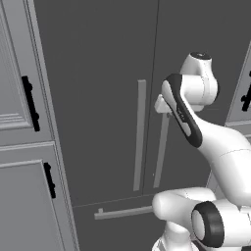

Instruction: Grab a lemon wedge from the fridge and one ice cube from the ice bowl, and put them in the glass of lemonade.

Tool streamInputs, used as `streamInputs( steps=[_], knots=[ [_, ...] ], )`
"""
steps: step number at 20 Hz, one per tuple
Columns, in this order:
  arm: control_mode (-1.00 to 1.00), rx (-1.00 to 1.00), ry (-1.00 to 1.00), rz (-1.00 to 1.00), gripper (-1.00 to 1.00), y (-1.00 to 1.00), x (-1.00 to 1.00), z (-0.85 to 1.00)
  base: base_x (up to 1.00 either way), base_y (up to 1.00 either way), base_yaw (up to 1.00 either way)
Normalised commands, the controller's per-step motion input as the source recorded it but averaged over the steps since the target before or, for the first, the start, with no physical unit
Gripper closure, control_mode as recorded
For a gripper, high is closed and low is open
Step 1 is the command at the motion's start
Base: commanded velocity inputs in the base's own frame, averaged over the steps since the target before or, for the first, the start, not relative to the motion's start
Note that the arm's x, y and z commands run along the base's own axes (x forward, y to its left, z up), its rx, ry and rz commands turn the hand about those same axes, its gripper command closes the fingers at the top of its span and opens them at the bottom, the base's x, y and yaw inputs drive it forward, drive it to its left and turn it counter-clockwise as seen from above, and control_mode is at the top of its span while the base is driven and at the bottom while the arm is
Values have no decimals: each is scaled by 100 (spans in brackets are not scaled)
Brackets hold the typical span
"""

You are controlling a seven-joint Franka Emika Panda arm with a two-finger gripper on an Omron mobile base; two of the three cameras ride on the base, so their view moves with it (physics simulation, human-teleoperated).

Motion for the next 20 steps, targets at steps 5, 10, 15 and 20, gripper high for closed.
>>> streamInputs(
  steps=[5, 10, 15, 20],
  knots=[
    [-100, 0, 6, 0, -100, 0, -32, -4, 0, 0, 0],
    [-100, 2, 13, 0, -100, 0, -66, -27, 0, 0, 0],
    [100, 1, 3, 0, -100, 0, -16, -10, -41, 3, 0],
    [100, 0, 0, 0, -100, 0, 0, 0, -24, 27, 9]
  ],
)
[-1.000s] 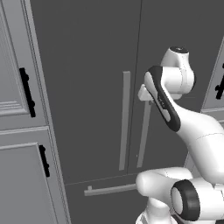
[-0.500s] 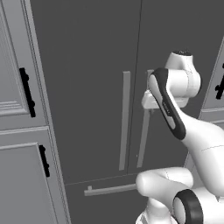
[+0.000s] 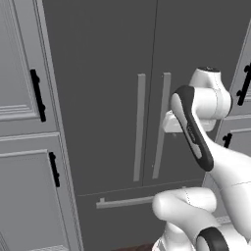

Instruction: Grab a lemon wedge from the fridge and one ice cube from the ice bowl, and put them in the glass of lemonade.

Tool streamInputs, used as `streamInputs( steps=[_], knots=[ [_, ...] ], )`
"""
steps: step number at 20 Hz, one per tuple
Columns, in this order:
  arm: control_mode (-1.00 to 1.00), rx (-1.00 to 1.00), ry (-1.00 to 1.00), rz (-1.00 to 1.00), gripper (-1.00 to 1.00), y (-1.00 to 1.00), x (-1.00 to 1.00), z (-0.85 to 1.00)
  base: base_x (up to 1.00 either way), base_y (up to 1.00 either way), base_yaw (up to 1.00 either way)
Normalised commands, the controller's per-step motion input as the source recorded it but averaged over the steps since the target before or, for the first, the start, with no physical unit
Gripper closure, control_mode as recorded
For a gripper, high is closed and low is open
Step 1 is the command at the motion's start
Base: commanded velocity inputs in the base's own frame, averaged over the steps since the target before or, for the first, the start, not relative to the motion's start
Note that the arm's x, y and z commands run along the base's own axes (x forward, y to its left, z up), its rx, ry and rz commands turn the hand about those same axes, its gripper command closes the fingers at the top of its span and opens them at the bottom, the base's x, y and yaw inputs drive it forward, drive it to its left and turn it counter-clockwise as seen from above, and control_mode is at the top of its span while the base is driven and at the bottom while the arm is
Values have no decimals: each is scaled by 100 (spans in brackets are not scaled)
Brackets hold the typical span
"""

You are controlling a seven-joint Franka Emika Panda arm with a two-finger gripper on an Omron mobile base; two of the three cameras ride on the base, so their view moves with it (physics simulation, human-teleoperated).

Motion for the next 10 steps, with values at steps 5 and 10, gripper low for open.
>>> streamInputs(
  steps=[5, 10],
  knots=[
    [100, 0, 0, 0, -100, 0, 0, 0, -4, 31, 20],
    [100, 0, 0, 0, -100, 0, 0, 0, -48, -5, 5]
  ],
)
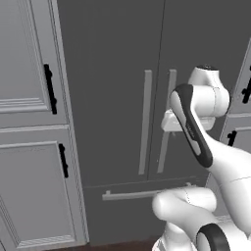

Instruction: Grab a lemon wedge from the fridge and one ice cube from the ice bowl, and put them in the glass of lemonade.

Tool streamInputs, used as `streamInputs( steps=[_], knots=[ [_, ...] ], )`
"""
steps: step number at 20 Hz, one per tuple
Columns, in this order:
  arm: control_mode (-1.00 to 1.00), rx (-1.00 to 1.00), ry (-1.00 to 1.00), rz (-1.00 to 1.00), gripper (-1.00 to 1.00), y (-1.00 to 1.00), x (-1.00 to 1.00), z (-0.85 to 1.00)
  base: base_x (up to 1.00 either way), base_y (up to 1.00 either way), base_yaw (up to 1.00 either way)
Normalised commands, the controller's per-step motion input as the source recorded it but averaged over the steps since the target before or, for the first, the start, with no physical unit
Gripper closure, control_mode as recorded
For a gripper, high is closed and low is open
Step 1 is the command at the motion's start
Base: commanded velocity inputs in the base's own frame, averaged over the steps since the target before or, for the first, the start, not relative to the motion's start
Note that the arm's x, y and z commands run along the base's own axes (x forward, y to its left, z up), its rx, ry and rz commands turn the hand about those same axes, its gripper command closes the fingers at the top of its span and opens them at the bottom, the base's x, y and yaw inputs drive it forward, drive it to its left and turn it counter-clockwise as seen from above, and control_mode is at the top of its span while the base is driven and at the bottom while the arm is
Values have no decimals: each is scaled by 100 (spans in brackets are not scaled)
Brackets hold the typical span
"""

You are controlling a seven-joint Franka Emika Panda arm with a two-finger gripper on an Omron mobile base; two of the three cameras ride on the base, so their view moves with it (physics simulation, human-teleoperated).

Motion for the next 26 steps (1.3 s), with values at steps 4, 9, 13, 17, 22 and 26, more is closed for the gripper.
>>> streamInputs(
  steps=[4, 9, 13, 17, 22, 26],
  knots=[
    [100, 0, 0, 0, -100, 0, 0, 0, -77, -20, -10],
    [100, 0, 0, 0, -100, 0, 0, 0, -23, -9, -73],
    [100, 0, 0, 0, -100, 0, 0, 0, 0, -19, -69],
    [100, 0, 0, 0, -100, 0, 0, 0, 19, -46, -53],
    [100, 0, 0, 0, -100, 0, 0, 0, 40, -79, -36],
    [100, 0, 0, 0, -100, 0, 0, 0, 40, -84, -27]
  ],
)
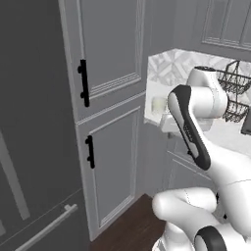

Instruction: Grab a lemon wedge from the fridge and one ice cube from the ice bowl, and put them in the glass of lemonade.

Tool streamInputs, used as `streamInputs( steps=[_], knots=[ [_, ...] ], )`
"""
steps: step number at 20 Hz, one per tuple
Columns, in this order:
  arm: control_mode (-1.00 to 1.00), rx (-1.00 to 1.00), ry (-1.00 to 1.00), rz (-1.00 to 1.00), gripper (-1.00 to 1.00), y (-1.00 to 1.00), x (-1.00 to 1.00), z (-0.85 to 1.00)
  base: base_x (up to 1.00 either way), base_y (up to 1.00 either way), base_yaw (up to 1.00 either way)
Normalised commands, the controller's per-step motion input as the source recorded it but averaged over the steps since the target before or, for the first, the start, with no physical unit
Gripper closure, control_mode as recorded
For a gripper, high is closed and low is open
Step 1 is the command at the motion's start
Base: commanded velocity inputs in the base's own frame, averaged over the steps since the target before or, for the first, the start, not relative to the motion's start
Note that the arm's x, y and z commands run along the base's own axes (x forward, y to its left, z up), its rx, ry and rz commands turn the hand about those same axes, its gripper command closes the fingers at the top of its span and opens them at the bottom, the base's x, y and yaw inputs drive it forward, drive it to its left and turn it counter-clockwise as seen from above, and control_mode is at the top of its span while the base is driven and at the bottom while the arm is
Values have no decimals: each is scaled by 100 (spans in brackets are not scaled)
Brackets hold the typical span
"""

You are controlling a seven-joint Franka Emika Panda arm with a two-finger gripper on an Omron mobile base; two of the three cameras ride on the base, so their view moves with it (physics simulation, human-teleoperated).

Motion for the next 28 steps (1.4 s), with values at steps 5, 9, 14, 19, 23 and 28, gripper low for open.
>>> streamInputs(
  steps=[5, 9, 14, 19, 23, 28],
  knots=[
    [100, 0, 0, 0, -100, 0, 0, 0, 47, -44, -36],
    [100, 0, 0, 0, -100, 0, 0, 0, 78, -9, -31],
    [100, 0, 0, 0, -100, 0, 0, 0, 100, 1, -16],
    [100, 0, 0, 0, -100, 0, 0, 0, 90, 5, -15],
    [-100, 0, 29, -33, -100, -27, 17, -33, 1, -6, -9],
    [-100, 0, 40, -34, -100, -23, 100, -62, 0, 0, 0]
  ],
)
